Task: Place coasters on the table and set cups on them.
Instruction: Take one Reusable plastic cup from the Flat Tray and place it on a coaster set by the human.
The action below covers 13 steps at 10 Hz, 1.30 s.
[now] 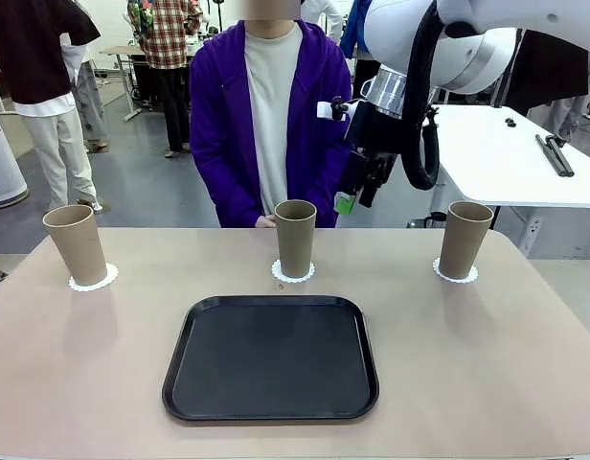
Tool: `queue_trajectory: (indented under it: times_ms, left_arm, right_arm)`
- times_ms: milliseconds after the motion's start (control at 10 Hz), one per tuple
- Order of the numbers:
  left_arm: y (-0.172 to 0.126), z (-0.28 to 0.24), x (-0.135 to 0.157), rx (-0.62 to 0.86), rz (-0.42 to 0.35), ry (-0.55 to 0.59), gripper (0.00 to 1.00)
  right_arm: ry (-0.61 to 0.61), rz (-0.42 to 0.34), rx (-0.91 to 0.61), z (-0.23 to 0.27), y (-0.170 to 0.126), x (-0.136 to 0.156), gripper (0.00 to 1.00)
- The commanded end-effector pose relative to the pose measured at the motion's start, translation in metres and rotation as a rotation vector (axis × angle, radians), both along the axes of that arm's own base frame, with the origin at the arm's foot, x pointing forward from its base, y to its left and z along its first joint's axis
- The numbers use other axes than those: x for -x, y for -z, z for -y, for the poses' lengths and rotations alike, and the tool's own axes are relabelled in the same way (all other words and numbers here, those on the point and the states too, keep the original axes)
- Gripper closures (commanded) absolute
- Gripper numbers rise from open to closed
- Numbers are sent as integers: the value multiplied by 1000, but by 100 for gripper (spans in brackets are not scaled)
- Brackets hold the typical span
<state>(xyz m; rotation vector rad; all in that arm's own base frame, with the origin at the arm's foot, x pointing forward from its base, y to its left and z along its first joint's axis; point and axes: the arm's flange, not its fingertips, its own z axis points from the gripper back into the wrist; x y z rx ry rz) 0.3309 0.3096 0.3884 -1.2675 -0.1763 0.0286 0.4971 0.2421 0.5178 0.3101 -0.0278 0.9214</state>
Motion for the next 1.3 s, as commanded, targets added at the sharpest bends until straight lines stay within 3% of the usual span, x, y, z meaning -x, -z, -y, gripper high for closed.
queue_trajectory:
  times_ms: [0,100,200,1200]
  left_arm:
    - [-1,-1,2,-2,0,-6,0]
    - [-1,-1,2,-2,0,-6,0]
    - [-1,-1,2,-2,0,-6,0]
    - [-1,-1,2,-2,0,-6,0]
  right_arm:
    - [33,-14,113,6,9,12,0]
    - [46,-12,116,5,18,10,0]
    - [10,-3,56,4,1,6,0]
    - [10,-3,56,4,1,6,0]
